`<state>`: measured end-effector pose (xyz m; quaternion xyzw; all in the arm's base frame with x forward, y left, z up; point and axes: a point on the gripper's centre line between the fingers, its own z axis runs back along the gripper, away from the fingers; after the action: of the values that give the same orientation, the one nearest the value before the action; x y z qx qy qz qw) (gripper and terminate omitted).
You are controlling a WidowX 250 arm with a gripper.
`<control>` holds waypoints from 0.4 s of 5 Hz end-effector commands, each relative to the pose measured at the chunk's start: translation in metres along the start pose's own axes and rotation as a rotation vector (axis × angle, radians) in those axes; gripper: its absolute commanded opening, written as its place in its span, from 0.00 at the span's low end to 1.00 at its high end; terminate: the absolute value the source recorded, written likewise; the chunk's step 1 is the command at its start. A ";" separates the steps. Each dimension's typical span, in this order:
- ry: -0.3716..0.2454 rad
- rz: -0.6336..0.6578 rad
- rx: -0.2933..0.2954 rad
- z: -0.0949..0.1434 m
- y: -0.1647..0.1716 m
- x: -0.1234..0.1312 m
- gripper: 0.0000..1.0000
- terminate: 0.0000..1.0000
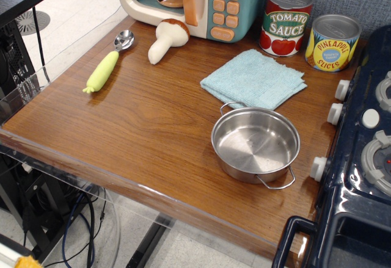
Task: Move the silver pan so that it's in front of the microwave and near the yellow ice cream scoop.
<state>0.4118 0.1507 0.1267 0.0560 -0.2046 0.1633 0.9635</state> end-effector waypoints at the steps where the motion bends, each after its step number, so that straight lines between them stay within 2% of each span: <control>1: 0.000 0.000 0.000 0.000 0.000 0.000 1.00 0.00; 2: 0.018 0.071 0.010 0.008 -0.013 -0.017 1.00 0.00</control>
<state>0.3944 0.1291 0.0959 0.0451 -0.1583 0.2013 0.9656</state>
